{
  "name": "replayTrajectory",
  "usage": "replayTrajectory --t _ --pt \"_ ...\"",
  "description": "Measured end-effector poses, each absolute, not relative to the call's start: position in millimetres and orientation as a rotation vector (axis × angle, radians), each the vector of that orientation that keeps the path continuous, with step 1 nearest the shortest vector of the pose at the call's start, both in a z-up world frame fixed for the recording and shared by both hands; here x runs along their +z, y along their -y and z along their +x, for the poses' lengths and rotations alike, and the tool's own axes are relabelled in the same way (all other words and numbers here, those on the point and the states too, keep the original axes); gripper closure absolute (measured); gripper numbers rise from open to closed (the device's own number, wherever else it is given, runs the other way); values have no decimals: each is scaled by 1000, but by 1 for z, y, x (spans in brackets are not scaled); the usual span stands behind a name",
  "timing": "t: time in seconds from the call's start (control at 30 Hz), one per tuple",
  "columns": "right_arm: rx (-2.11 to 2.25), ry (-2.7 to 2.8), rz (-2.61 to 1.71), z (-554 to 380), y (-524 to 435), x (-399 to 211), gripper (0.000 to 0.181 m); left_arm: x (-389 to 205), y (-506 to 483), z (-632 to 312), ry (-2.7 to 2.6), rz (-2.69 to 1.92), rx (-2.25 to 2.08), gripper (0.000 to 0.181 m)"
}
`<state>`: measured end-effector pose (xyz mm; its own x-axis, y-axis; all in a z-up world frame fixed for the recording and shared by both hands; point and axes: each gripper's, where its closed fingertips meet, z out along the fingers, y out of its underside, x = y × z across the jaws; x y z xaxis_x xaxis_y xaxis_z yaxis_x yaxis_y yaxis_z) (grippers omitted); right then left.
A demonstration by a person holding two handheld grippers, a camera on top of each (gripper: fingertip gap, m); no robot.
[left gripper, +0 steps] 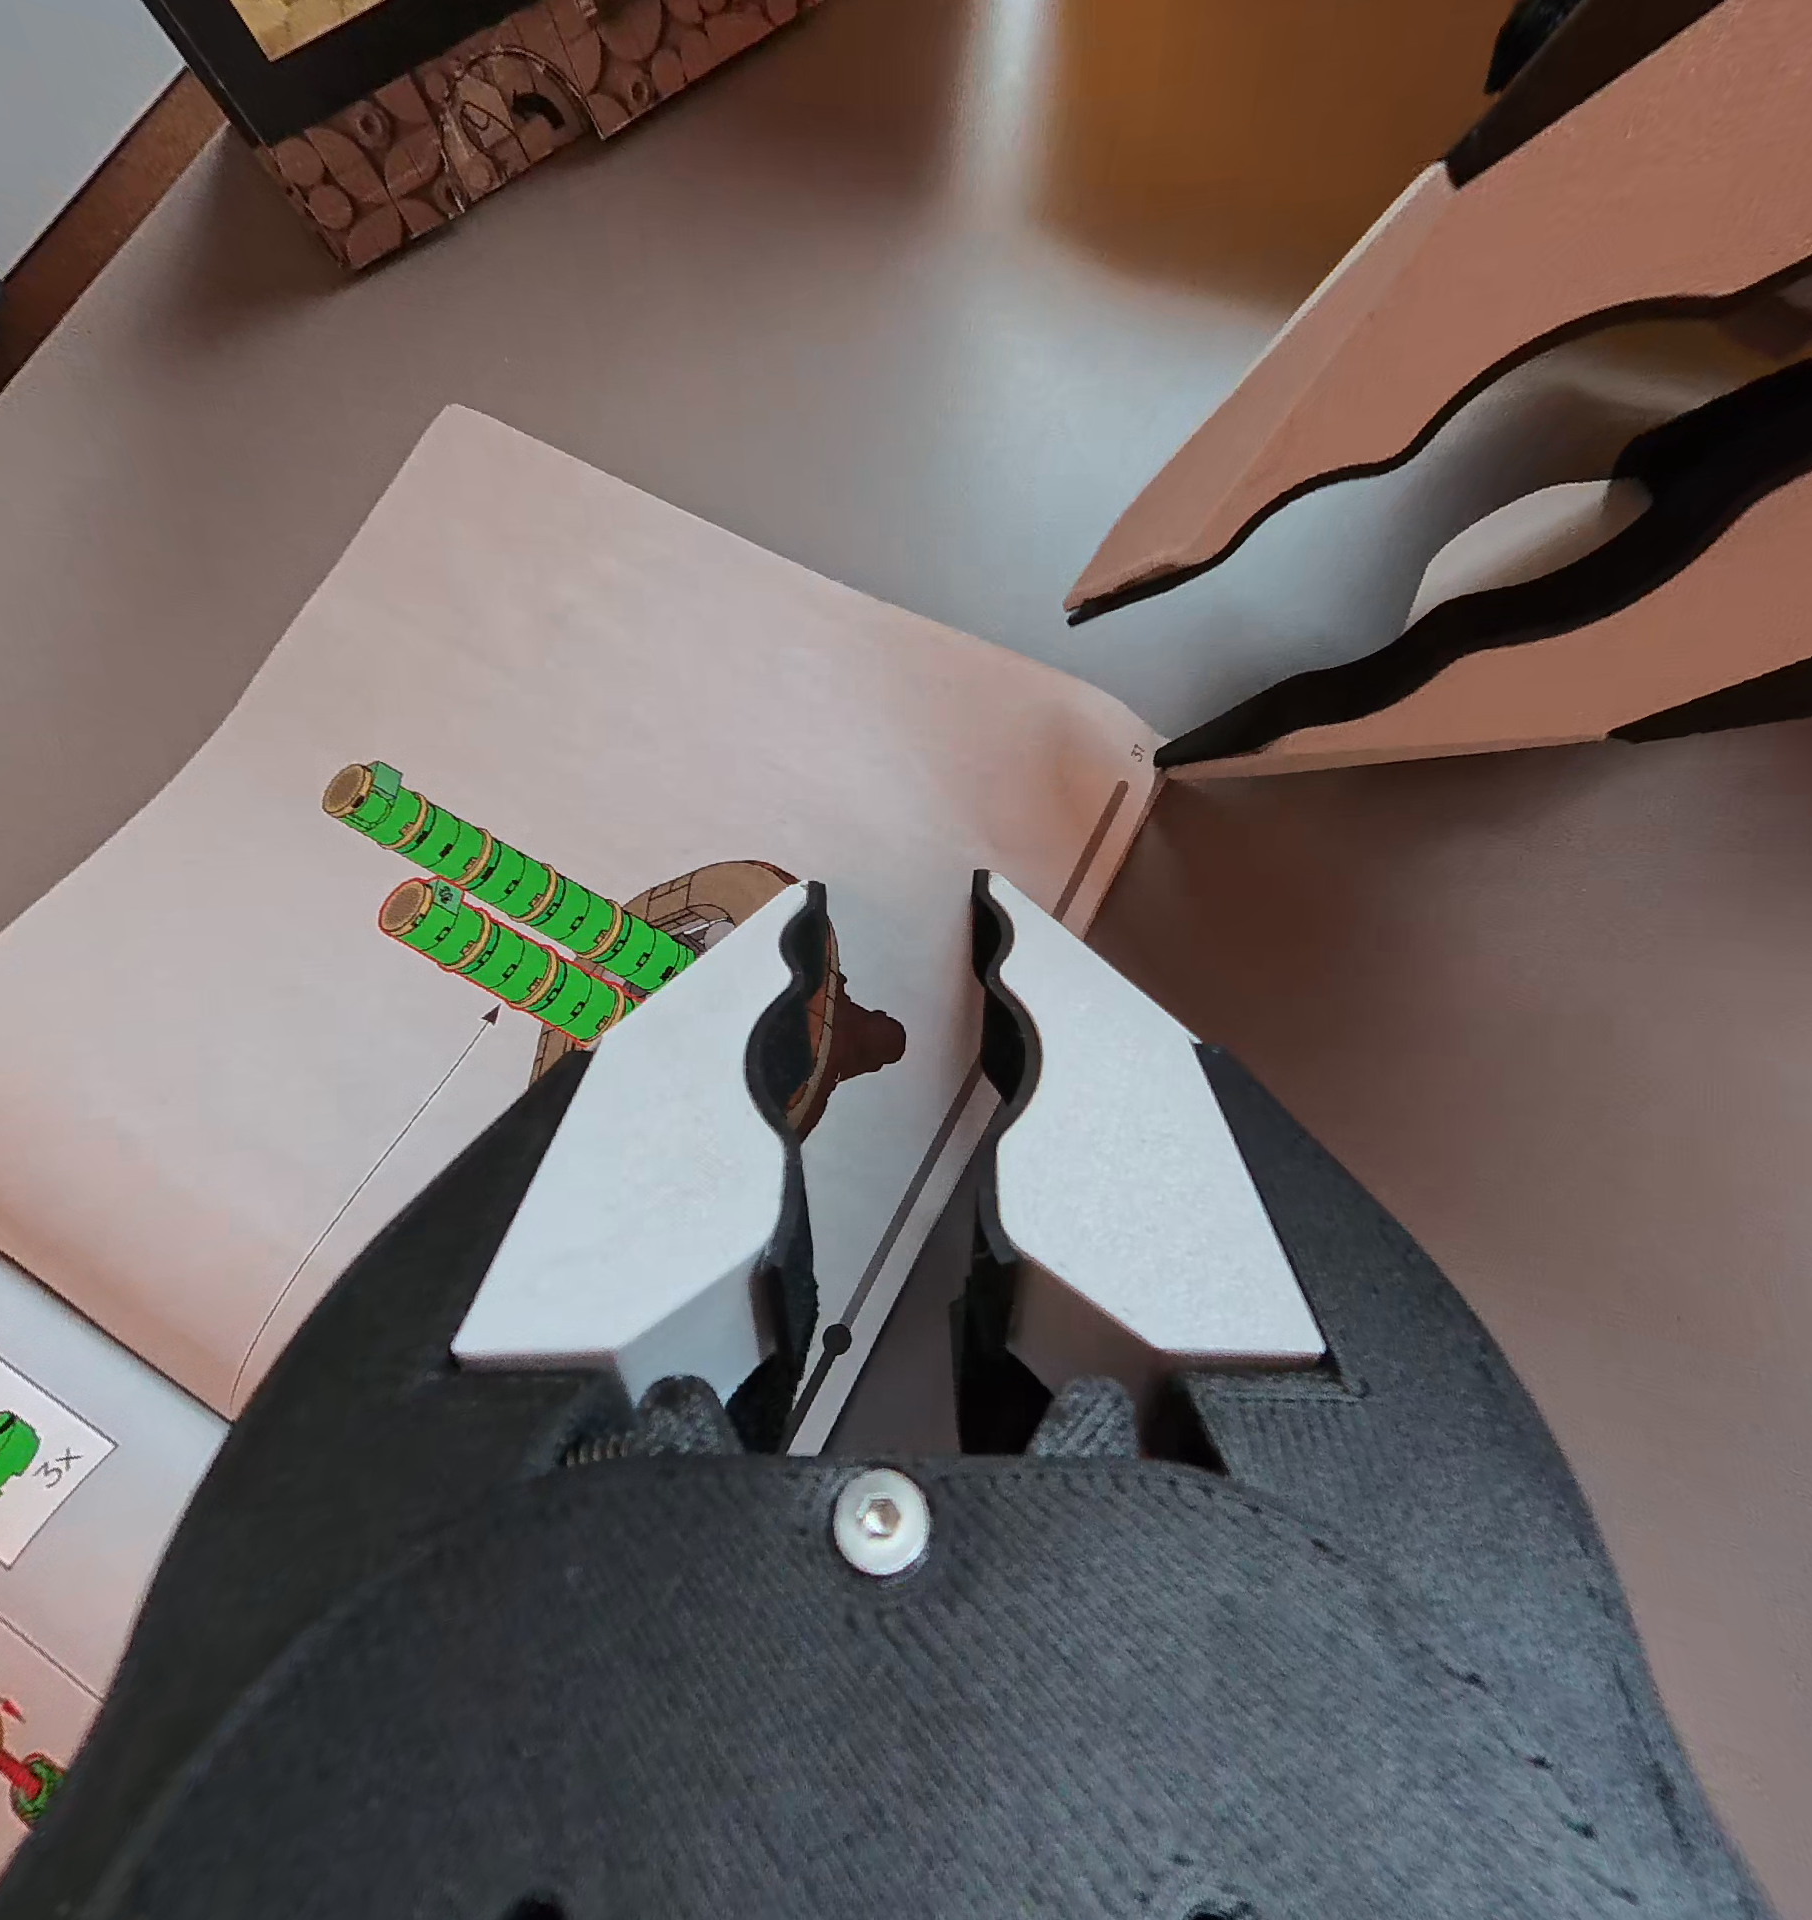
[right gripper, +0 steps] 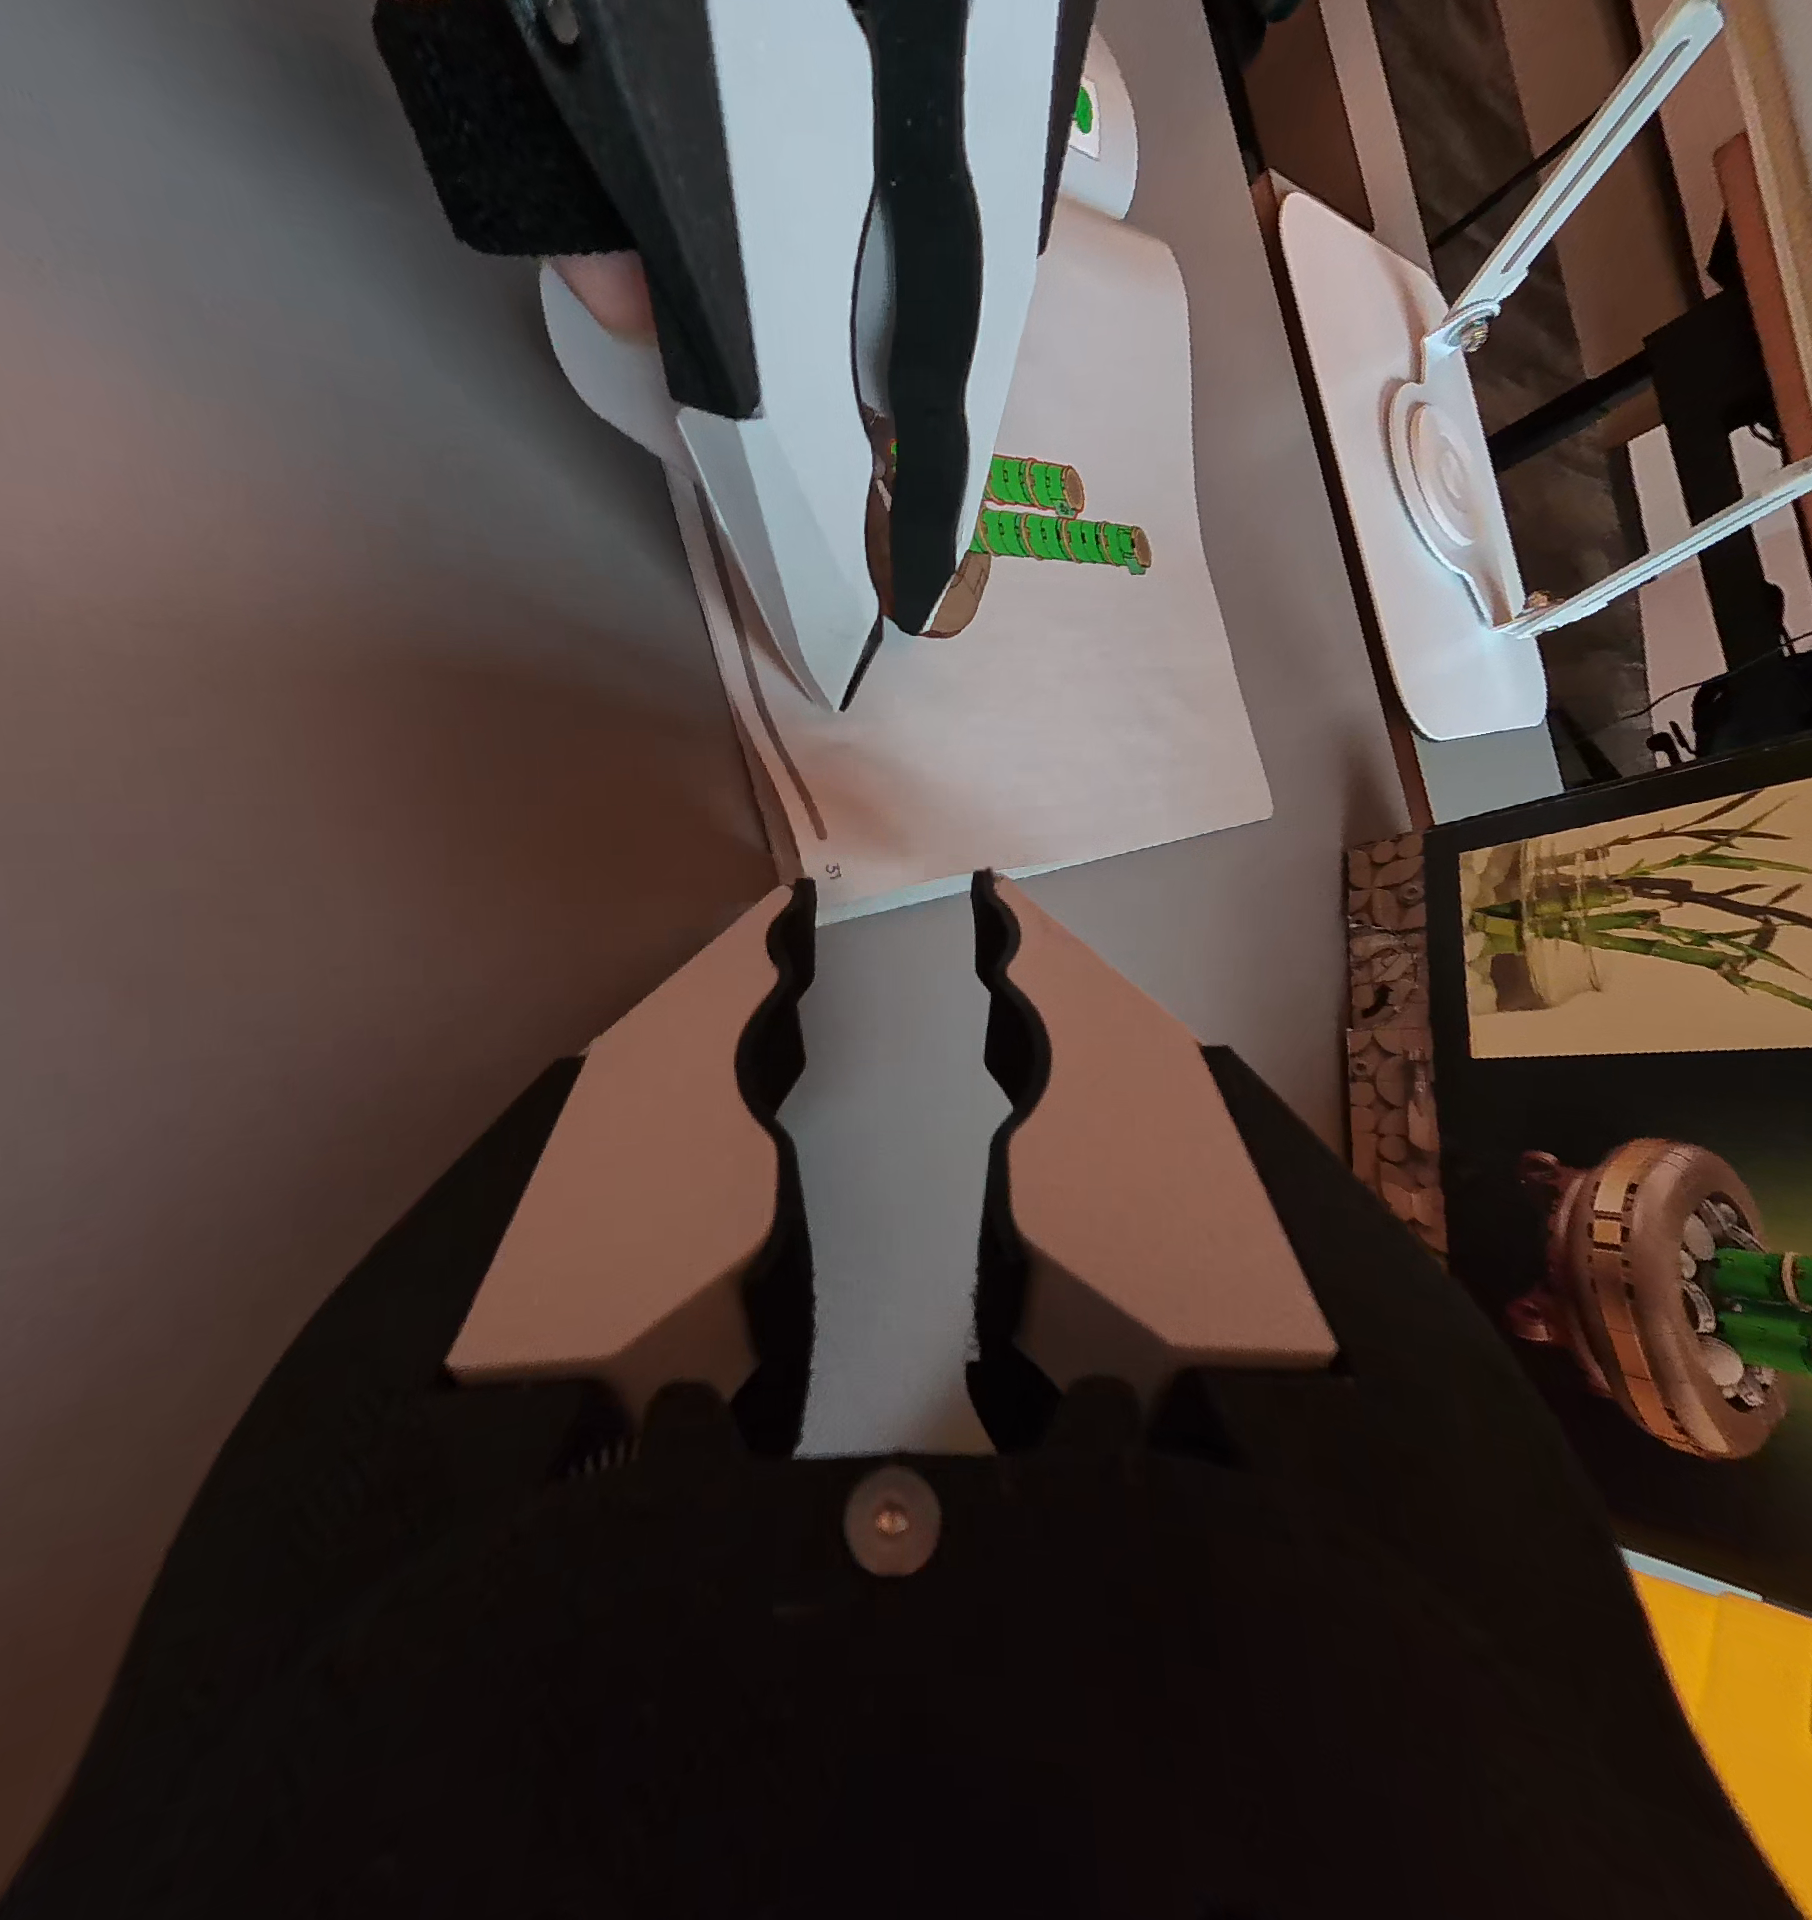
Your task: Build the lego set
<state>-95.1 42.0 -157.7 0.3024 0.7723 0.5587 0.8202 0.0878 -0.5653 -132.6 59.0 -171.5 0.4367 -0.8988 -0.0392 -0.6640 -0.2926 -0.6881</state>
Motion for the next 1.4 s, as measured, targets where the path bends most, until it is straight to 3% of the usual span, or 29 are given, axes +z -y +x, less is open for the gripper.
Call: replayTrajectory --t 0.6,0.97,1.4 --pt "-47 1442 -1627 -105 -45 -157 153 -171 -58 -132 -1320 -2039 -497 154" --pt "-37 1437 -1606 -109 -46 -157 155 -170 -44 -128 -1404 -2007 -630 125" --pt "-28 1430 -1612 -107 -47 -158 155 -171 -43 -127 -1442 -1922 -585 150"
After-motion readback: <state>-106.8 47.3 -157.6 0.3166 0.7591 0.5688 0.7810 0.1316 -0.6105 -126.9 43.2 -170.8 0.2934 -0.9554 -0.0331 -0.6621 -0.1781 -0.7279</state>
